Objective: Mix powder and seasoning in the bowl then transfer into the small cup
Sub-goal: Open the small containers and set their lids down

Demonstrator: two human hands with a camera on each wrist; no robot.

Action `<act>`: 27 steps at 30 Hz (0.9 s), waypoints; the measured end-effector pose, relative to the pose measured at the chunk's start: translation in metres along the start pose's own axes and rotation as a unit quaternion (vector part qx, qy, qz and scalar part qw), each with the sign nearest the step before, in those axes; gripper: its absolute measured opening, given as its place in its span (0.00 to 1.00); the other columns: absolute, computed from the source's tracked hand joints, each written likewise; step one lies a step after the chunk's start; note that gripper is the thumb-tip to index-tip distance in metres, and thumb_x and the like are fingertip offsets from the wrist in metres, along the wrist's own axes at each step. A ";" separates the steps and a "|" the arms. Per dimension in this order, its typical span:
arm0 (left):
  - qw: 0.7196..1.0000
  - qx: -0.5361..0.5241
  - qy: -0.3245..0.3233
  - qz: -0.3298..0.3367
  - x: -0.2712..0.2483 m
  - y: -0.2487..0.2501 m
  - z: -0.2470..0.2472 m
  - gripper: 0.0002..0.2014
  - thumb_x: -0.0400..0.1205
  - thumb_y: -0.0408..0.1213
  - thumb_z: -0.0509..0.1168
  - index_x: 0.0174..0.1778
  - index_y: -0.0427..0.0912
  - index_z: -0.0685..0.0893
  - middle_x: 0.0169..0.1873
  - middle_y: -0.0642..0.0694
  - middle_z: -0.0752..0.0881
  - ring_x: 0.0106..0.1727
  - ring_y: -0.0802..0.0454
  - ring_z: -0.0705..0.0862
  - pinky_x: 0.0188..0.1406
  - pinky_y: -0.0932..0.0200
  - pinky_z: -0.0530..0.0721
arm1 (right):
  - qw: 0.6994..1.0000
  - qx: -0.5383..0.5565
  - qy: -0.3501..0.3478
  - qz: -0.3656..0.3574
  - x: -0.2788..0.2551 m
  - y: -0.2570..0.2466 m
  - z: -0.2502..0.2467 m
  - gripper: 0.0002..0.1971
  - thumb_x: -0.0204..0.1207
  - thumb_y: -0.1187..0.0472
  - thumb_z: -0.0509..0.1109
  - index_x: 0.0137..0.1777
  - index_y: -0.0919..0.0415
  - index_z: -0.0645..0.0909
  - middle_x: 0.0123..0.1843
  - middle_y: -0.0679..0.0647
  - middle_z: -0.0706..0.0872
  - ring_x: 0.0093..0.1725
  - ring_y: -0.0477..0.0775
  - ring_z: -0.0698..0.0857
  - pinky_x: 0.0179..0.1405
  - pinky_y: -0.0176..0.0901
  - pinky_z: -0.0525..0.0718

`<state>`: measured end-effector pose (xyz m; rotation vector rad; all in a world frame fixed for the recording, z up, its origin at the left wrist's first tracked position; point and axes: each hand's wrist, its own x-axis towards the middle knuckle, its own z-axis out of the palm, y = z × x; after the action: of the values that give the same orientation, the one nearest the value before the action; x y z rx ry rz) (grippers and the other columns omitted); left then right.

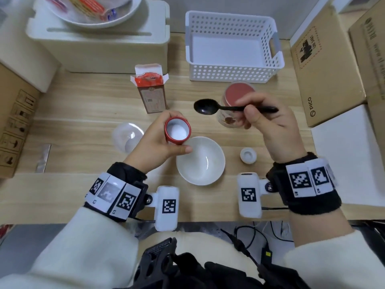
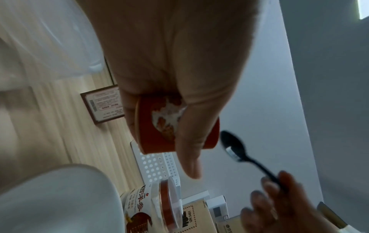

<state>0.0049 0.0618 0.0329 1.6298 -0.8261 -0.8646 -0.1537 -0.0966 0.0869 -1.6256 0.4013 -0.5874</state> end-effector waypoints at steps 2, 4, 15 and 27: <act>1.000 0.006 -0.023 0.009 0.000 0.002 0.001 0.29 0.64 0.24 0.79 0.52 0.51 0.74 0.51 0.53 0.81 0.51 0.66 0.79 0.53 0.75 0.75 | 0.998 0.040 -0.011 -0.040 0.000 -0.013 0.006 0.03 0.74 0.54 0.69 0.44 0.51 0.79 0.38 0.46 0.85 0.36 0.46 0.85 0.36 0.37 0.82; 0.999 0.012 -0.034 0.013 0.001 0.005 0.002 0.30 0.63 0.27 0.79 0.56 0.50 0.74 0.53 0.54 0.81 0.53 0.65 0.79 0.55 0.74 0.75 | 0.997 0.014 -0.059 -0.053 0.000 -0.022 0.013 0.02 0.74 0.54 0.69 0.43 0.49 0.78 0.38 0.45 0.83 0.37 0.48 0.84 0.38 0.40 0.84; 0.997 0.022 -0.058 0.049 -0.004 0.015 0.004 0.28 0.63 0.28 0.78 0.50 0.57 0.73 0.49 0.56 0.80 0.51 0.64 0.79 0.52 0.74 0.75 | 0.945 -0.271 -0.151 -0.100 0.003 -0.022 0.038 0.05 0.75 0.61 0.66 0.41 0.62 0.79 0.35 0.38 0.77 0.36 0.36 0.76 0.38 0.30 0.74; 0.998 0.023 -0.032 0.047 -0.008 0.013 0.004 0.28 0.62 0.30 0.80 0.52 0.51 0.74 0.48 0.59 0.80 0.49 0.67 0.79 0.52 0.73 0.75 | 0.973 -0.194 -0.104 -0.066 -0.001 -0.023 0.035 0.02 0.74 0.68 0.67 0.40 0.65 0.79 0.33 0.52 0.81 0.34 0.54 0.81 0.37 0.39 0.78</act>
<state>-0.0041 0.0642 0.0456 1.5973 -0.9652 -0.8406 -0.1358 -0.0644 0.1064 -2.0812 0.2631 -0.4488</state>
